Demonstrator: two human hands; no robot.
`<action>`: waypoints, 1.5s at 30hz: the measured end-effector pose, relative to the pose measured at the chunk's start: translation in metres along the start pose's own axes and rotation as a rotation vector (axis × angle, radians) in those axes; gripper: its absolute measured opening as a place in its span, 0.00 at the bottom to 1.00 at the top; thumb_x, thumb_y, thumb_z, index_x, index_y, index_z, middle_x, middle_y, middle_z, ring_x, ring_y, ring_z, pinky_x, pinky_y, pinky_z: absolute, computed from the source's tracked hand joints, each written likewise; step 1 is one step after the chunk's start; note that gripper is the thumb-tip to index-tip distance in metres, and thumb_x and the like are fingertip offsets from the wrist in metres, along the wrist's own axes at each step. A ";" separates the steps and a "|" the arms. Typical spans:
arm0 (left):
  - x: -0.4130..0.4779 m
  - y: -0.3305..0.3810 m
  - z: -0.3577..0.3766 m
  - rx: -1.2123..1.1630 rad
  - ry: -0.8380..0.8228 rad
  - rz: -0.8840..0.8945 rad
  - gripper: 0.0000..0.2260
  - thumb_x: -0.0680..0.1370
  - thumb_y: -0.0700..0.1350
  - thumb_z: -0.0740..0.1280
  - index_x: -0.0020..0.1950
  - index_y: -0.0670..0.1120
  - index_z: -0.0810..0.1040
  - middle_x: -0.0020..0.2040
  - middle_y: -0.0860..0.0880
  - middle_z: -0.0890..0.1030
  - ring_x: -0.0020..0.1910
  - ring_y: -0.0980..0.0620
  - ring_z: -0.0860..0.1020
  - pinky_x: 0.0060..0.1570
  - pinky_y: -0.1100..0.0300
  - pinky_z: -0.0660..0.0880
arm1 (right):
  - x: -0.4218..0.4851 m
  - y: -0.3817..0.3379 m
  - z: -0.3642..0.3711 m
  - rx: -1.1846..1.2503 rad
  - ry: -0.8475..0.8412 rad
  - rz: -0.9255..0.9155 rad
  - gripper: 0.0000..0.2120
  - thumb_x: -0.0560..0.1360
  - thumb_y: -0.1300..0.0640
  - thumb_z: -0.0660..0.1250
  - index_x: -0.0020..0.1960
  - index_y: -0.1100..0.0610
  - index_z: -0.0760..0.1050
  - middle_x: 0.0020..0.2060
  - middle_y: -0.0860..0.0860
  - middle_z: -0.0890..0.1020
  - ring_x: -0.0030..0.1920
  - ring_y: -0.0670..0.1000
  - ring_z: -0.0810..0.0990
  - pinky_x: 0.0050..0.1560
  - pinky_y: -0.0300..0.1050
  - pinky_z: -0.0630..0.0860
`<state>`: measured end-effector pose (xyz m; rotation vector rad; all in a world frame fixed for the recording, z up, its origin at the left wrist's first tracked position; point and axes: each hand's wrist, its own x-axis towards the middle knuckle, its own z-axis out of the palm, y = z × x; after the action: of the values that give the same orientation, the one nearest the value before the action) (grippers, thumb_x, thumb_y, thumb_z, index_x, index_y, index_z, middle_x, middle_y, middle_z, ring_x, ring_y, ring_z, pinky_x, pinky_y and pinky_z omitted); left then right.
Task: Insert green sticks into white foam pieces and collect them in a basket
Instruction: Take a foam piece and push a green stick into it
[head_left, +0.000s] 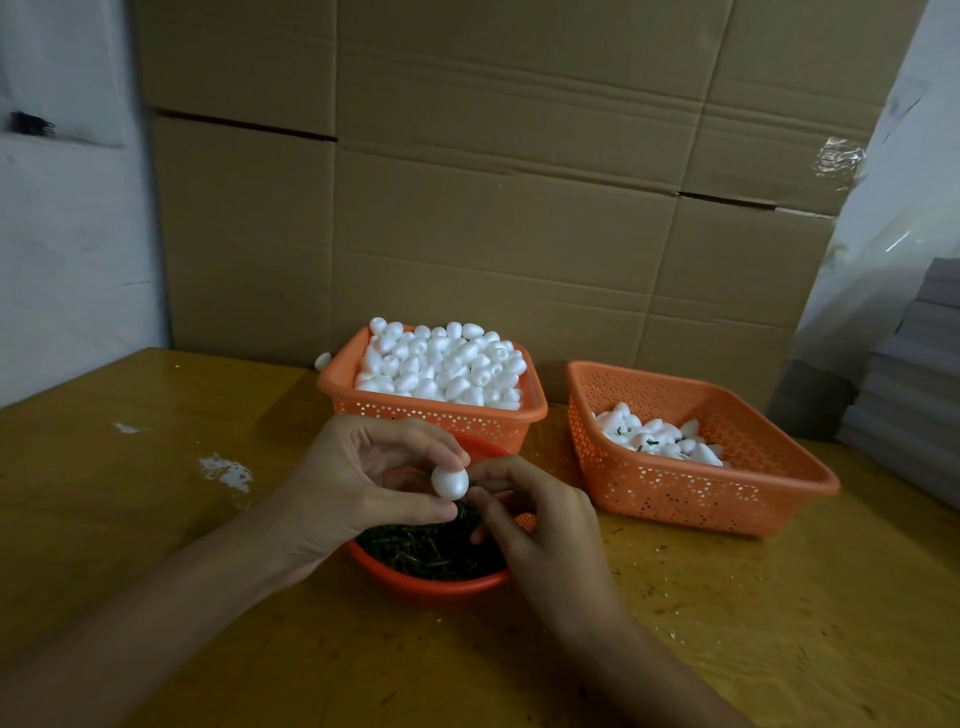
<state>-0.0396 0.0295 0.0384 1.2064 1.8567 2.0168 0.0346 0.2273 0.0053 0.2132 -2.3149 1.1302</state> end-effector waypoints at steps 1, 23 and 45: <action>0.000 0.000 0.000 0.007 -0.005 -0.001 0.14 0.63 0.42 0.84 0.47 0.48 0.89 0.54 0.45 0.87 0.59 0.46 0.85 0.53 0.59 0.82 | 0.000 0.000 0.000 -0.001 -0.001 0.000 0.08 0.82 0.60 0.70 0.56 0.50 0.84 0.44 0.42 0.87 0.38 0.46 0.86 0.47 0.53 0.82; 0.000 0.005 0.002 0.062 0.031 -0.079 0.16 0.62 0.48 0.85 0.48 0.50 0.88 0.50 0.47 0.87 0.53 0.48 0.86 0.50 0.59 0.82 | 0.000 -0.001 0.000 0.001 0.002 0.001 0.07 0.81 0.59 0.71 0.55 0.48 0.83 0.42 0.41 0.86 0.38 0.46 0.86 0.46 0.55 0.82; 0.002 0.011 0.008 -0.165 0.167 -0.166 0.19 0.64 0.40 0.85 0.53 0.48 0.87 0.53 0.41 0.87 0.49 0.39 0.88 0.48 0.58 0.84 | -0.001 0.000 0.003 0.055 0.069 -0.062 0.14 0.80 0.59 0.73 0.53 0.49 0.68 0.44 0.41 0.88 0.36 0.47 0.87 0.41 0.44 0.82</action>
<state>-0.0318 0.0339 0.0479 0.8367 1.7522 2.1833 0.0338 0.2255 0.0035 0.2605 -2.2035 1.1536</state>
